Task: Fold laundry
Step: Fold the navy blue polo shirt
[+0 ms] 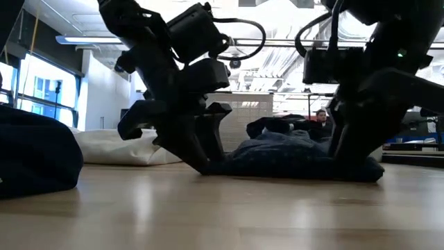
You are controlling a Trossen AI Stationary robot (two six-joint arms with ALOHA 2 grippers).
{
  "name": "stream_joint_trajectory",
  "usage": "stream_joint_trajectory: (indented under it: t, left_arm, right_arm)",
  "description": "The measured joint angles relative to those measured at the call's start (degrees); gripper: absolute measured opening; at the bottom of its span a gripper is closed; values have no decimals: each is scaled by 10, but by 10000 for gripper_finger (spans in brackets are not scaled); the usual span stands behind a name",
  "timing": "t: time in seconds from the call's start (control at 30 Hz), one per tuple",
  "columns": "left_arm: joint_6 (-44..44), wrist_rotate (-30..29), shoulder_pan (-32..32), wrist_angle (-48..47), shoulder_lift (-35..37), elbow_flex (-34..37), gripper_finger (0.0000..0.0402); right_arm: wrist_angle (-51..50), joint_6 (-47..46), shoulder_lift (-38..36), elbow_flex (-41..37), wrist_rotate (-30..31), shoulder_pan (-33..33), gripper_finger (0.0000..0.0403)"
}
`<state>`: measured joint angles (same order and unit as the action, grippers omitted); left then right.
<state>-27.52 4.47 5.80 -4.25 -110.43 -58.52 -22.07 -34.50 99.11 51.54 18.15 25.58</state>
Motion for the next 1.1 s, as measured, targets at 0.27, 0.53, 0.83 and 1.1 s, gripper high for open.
stream_joint_trajectory:
  t: [0.27,0.53,0.83,1.1]
  left_arm:
    - [60,-8,-5,-89,61,-30,12]
    - [42,37,-25,-237,182,-122,2]
    - [151,106,-54,-213,255,-163,1]
    - [197,53,-117,-217,153,-162,0]
  right_arm:
    - [6,-56,-5,27,-125,-13,14]
    - [-6,-108,-134,56,-159,-16,7]
    - [-69,-190,-315,57,-50,-21,3]
    - [-219,-197,-328,40,-21,-108,2]
